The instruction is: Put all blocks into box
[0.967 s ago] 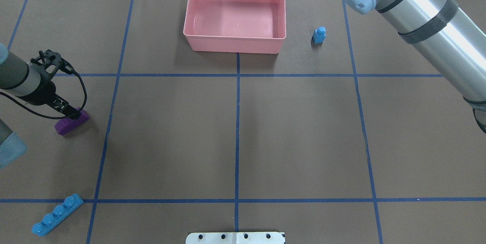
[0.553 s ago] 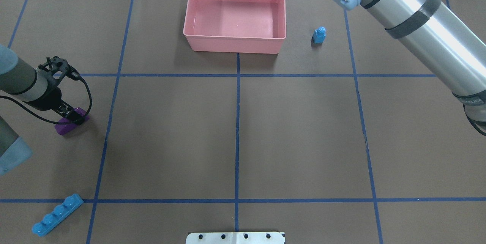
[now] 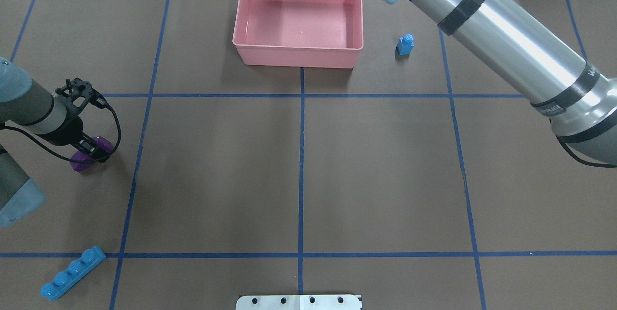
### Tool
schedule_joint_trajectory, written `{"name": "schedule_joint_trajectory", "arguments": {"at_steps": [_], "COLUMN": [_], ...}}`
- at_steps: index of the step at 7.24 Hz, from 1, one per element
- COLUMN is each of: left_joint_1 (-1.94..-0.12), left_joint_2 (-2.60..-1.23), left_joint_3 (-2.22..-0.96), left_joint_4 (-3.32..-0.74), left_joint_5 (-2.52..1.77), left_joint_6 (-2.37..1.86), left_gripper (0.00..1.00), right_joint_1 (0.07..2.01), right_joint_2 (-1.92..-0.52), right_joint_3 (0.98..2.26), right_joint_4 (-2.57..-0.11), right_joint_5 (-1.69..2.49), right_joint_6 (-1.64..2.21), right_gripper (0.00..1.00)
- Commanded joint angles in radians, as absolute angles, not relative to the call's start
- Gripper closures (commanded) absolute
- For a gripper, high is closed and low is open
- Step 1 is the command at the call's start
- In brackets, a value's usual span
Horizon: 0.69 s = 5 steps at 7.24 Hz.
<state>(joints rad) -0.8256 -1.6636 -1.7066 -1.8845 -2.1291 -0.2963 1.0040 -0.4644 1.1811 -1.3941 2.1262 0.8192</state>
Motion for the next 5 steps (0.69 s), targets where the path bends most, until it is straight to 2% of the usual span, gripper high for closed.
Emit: {"name": "schedule_joint_trajectory", "arguments": {"at_steps": [1,2,5], "left_joint_1": [-0.825,-0.828,-0.885], "left_joint_2": [-1.666,-1.663,-1.652], "left_joint_3": [-1.71,-1.719,-1.873], "left_joint_4": [-1.885,-1.885,-1.792], "left_joint_5": [-2.129,-2.138,-2.23], "left_joint_6": [-0.298,-0.299,-0.301], "left_gripper": [0.92,1.0,1.0], "right_joint_1": [0.967,0.954,0.888], "right_joint_2": [-0.398,-0.387,-0.387], "right_joint_3": [1.041,0.993,0.921], "right_joint_4": [-1.303,-1.255,-1.175], "right_joint_5": [2.065,2.048,1.948], "right_joint_6": [0.822,0.822,0.822], "right_gripper": [1.0,1.0,1.0]}}
